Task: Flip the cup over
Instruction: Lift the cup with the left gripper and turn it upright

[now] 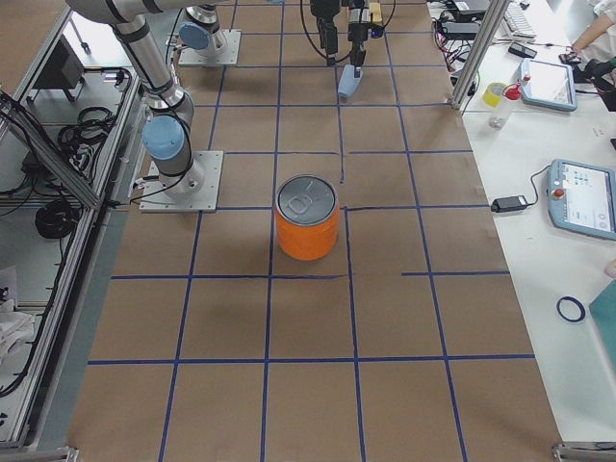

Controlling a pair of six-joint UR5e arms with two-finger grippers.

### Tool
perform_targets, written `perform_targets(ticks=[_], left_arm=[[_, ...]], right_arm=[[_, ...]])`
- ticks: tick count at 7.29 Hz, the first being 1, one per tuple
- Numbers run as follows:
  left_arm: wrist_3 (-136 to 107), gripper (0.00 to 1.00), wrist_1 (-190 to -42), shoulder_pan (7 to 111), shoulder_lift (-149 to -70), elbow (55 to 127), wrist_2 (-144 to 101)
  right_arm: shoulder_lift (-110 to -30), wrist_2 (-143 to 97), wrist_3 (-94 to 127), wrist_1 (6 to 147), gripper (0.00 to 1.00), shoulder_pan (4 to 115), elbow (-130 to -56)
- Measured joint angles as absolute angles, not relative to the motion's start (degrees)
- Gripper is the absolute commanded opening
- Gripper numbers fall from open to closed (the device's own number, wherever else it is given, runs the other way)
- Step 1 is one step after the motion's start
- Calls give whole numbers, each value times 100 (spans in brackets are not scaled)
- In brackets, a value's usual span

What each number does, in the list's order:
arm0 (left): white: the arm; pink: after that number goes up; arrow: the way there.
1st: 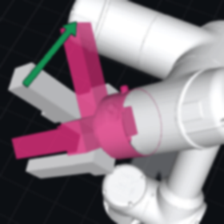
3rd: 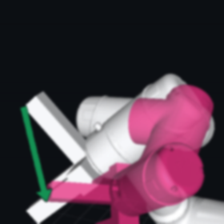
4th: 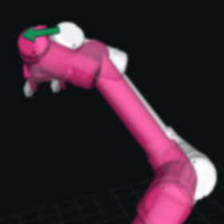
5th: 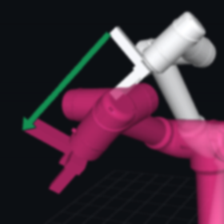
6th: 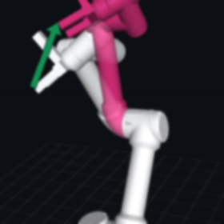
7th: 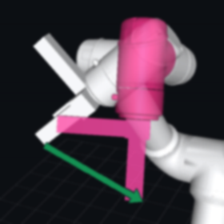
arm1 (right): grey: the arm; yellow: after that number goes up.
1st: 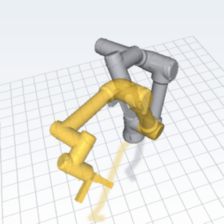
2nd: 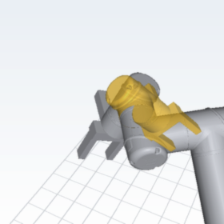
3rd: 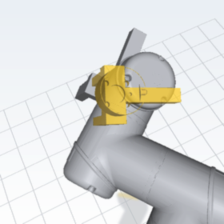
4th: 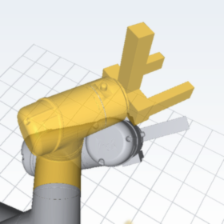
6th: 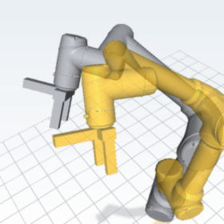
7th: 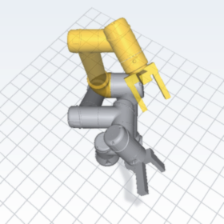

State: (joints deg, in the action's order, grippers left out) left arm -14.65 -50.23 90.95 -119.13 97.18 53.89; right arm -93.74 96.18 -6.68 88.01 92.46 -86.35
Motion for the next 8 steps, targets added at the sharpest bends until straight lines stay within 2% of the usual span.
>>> perform_targets(ticks=[4, 6, 8], left_arm=[[-1627, 0, -5882, 9040, -11584, 8713, 6793], [-462, 0, -5937, 8893, -11462, 8565, 8283], [294, 0, -5493, 8583, -11500, 8734, 9028]], right_arm=[[-9358, 9581, -674, 8819, 100, 9253, -8662], [-9357, 9581, -675, 8799, 100, 9255, -8672], [-9360, 9582, -676, 8793, 100, 9255, -8680]])
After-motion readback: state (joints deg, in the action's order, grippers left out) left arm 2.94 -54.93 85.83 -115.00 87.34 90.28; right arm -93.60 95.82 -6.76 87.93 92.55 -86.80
